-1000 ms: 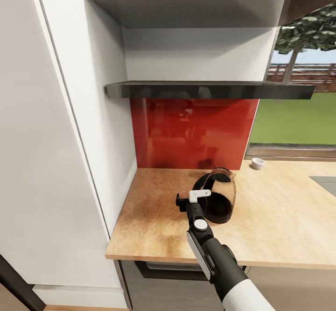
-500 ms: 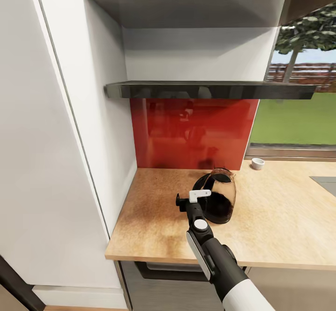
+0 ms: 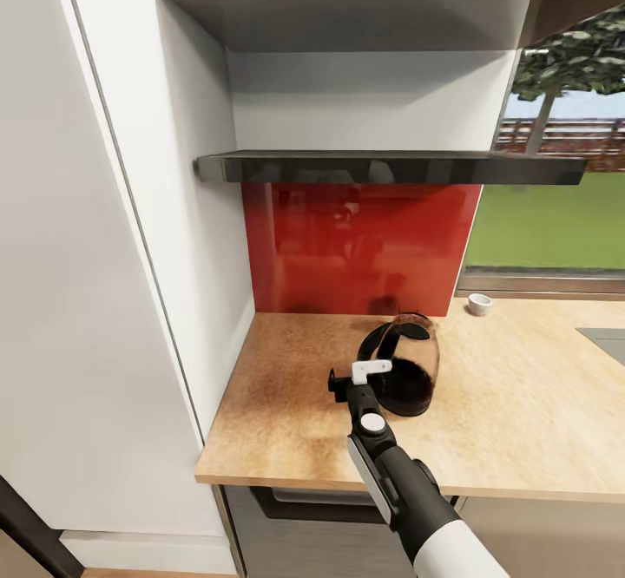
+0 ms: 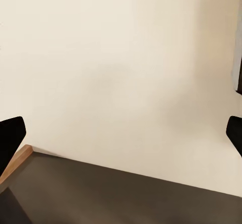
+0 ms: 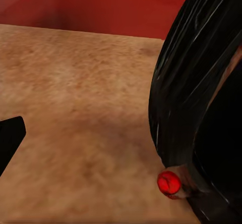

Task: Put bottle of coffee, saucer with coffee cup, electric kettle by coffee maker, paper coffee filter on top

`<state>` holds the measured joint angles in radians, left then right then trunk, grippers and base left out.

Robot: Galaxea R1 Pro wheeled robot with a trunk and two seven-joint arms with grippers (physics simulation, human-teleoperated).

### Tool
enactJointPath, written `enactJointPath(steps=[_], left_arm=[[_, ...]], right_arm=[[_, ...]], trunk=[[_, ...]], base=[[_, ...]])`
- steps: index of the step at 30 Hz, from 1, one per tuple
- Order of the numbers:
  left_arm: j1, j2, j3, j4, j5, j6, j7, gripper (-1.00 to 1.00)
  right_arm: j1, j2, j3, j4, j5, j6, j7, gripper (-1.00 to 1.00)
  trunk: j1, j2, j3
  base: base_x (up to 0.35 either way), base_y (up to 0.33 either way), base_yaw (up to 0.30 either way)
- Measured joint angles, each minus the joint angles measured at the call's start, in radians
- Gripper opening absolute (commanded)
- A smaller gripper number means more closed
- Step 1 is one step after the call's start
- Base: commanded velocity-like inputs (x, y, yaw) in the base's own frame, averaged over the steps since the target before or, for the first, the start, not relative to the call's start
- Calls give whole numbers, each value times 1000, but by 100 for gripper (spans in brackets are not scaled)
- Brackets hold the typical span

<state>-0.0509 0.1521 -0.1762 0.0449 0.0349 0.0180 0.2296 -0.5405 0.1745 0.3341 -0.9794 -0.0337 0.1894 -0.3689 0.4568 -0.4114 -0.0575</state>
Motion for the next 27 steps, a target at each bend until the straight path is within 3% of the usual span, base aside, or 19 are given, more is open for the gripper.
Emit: enactJointPath(steps=[27], left_arm=[[0, 0, -1, 0, 0, 0, -1, 100]], right_arm=[[0, 0, 0, -4, 0, 0, -1, 100]], trunk=[[0, 0, 0]], base=[[27, 0, 0]])
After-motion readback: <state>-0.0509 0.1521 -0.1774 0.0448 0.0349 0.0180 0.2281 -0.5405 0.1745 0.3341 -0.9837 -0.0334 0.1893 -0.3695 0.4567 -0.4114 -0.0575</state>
